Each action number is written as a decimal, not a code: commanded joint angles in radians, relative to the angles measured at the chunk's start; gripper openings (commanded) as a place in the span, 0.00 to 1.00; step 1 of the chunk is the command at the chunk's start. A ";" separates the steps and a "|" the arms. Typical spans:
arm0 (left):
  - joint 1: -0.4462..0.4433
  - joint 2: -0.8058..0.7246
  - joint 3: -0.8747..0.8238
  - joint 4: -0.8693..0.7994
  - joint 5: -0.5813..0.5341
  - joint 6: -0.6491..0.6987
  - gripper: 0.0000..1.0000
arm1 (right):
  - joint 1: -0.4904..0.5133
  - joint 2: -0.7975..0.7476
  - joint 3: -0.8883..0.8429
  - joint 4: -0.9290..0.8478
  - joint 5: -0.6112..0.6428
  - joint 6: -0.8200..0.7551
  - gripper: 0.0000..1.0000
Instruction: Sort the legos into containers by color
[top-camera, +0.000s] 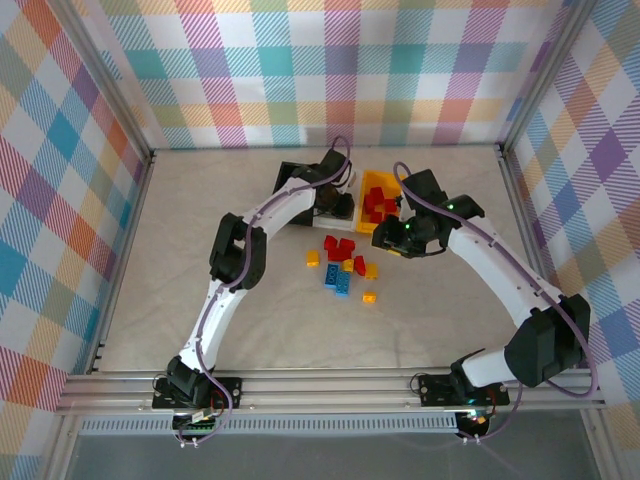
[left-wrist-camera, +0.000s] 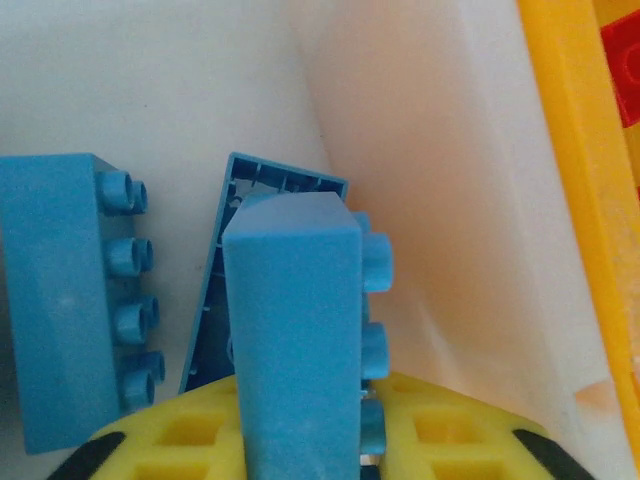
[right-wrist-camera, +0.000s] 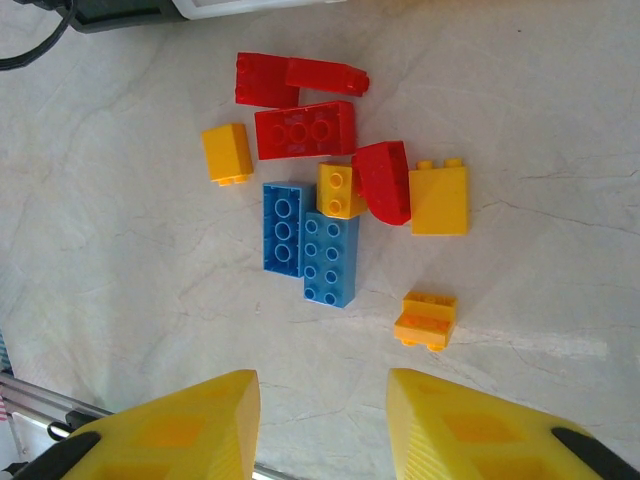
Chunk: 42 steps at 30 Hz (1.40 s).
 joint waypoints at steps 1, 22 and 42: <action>-0.002 -0.034 0.023 -0.004 0.010 -0.010 0.38 | 0.000 -0.012 0.002 -0.006 -0.009 0.007 0.38; 0.009 -0.360 -0.192 0.024 0.065 -0.082 0.73 | 0.154 0.104 -0.069 0.122 0.012 0.074 0.44; 0.096 -0.688 -0.555 -0.018 -0.014 -0.074 0.70 | 0.278 0.363 0.094 0.007 0.132 0.028 0.44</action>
